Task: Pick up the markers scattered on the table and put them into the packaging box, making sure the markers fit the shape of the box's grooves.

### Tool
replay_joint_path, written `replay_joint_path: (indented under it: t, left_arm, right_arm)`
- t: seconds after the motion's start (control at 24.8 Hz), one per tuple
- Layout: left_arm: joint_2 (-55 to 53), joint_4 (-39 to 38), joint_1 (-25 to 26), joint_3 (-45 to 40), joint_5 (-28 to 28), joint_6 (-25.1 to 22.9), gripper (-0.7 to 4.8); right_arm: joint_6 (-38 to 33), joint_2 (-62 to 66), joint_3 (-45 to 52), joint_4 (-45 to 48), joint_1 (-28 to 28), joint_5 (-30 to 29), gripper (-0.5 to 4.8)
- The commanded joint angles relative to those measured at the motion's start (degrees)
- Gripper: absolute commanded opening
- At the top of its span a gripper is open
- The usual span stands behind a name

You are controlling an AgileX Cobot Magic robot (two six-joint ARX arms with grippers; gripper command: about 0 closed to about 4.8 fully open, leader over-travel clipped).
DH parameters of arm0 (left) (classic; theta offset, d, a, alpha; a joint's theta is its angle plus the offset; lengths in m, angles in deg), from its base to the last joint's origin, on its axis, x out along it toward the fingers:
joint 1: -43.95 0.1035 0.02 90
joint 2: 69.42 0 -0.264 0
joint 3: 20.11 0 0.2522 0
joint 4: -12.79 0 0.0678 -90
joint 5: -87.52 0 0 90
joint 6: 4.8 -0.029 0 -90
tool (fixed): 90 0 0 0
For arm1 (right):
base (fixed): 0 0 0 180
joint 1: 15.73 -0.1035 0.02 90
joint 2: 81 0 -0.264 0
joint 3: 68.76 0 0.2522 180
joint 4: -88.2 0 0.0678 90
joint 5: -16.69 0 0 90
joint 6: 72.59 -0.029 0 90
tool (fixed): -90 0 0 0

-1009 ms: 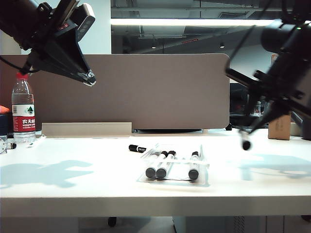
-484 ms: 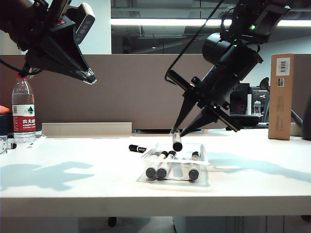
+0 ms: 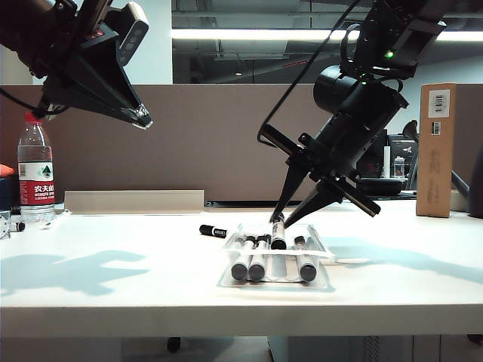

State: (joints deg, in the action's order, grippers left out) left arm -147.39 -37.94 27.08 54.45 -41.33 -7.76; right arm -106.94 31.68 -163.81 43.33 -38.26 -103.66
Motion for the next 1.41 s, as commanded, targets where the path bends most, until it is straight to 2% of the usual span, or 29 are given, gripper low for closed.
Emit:
replay_joint_path:
  t: [0.04, 0.36, 0.61, 0.85, 0.93, 1.41]
  left_arm:
    - [0.2, 1.1, 0.1, 0.2, -0.3, 0.0, -0.06]
    - [0.2, 1.5, 0.1, 0.2, -0.4, 0.0, -0.06]
    - [0.2, 1.5, 0.1, 0.2, -0.3, 0.0, -0.06]
    - [0.2, 1.6, 0.1, 0.2, -0.3, 0.0, -0.06]
    - [0.2, 2.1, 0.1, 0.2, -0.3, 0.0, -0.06]
    - [0.2, 3.2, 0.1, 0.2, -0.4, 0.0, -0.06]
  right_arm:
    - [0.1, -0.1, -0.1, -1.8, -0.2, -0.5, -0.06]
    - [0.1, -0.1, -3.1, -2.1, -0.2, -0.4, -0.06]
    - [1.6, -0.2, -8.4, -8.2, -0.2, -0.4, -0.06]
    - [3.6, -2.0, -8.2, -15.6, -0.3, 2.6, -0.06]
    - [3.8, -2.8, -8.2, -15.6, -0.7, 4.6, -0.06]
    - [2.6, -2.6, -6.3, -16.3, -1.5, 5.2, -0.06]
